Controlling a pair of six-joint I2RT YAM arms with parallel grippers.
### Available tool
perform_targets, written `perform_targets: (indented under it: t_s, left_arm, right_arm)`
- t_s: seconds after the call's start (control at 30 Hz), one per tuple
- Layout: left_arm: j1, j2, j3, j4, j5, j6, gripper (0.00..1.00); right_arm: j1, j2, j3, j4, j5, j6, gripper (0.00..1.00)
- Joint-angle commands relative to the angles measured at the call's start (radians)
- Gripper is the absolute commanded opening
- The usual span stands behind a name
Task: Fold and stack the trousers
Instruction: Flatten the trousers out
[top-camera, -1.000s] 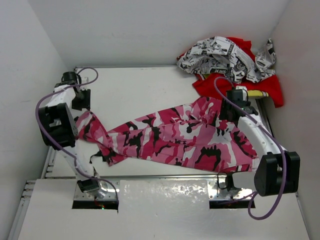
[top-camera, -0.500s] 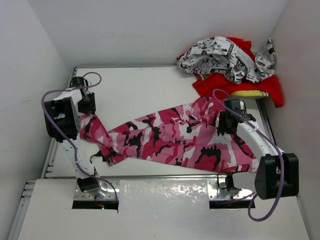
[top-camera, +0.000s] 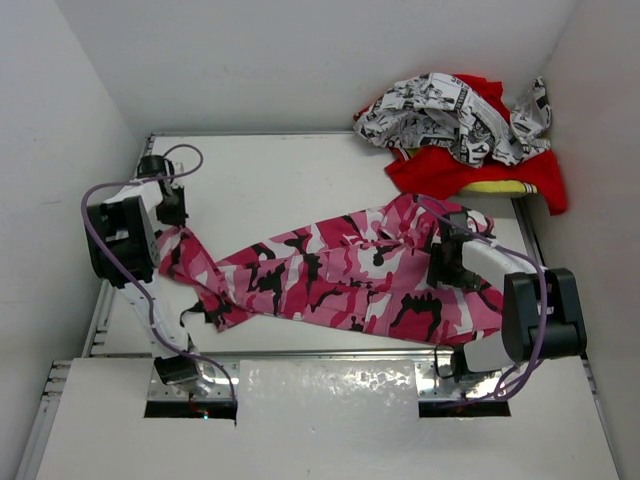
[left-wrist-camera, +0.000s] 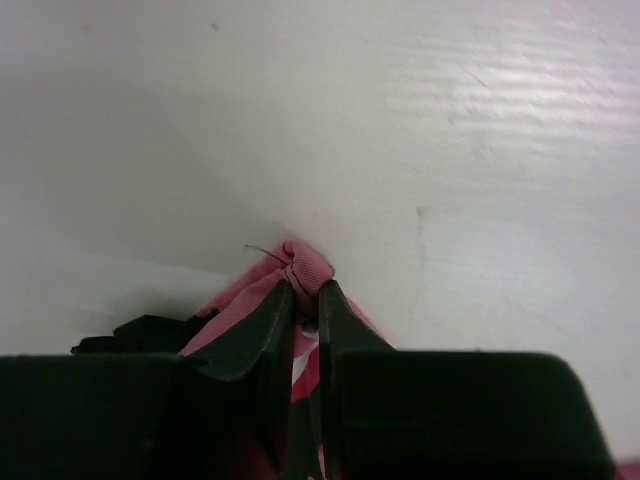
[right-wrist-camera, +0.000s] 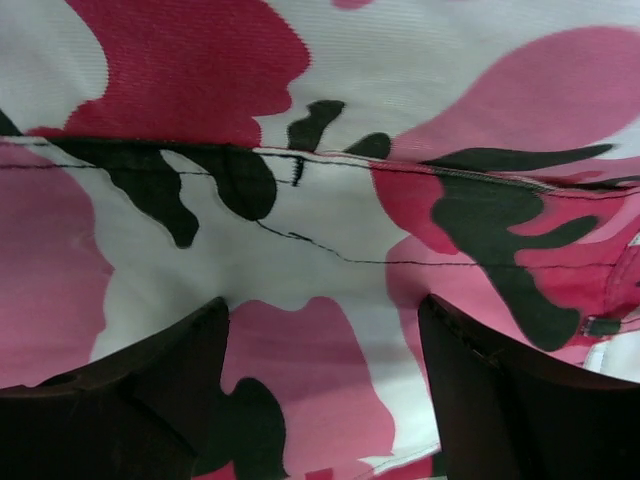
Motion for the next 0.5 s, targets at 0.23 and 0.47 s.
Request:
perform_targets:
  t_s: [0.23, 0.47]
  left_arm:
    - [0.303, -0.359, -0.02, -0.22, 0.203, 0.177, 0.0]
    - [0.452, -0.651, -0.204, -0.476, 0.234, 0.416, 0.0]
  right_arm:
    - [0.002, 0.031, -0.031, 0.109, -0.028, 0.087, 0.73]
    - [-0.001, 0.046, -0.06, 0.162, -0.052, 0.173, 0.73]
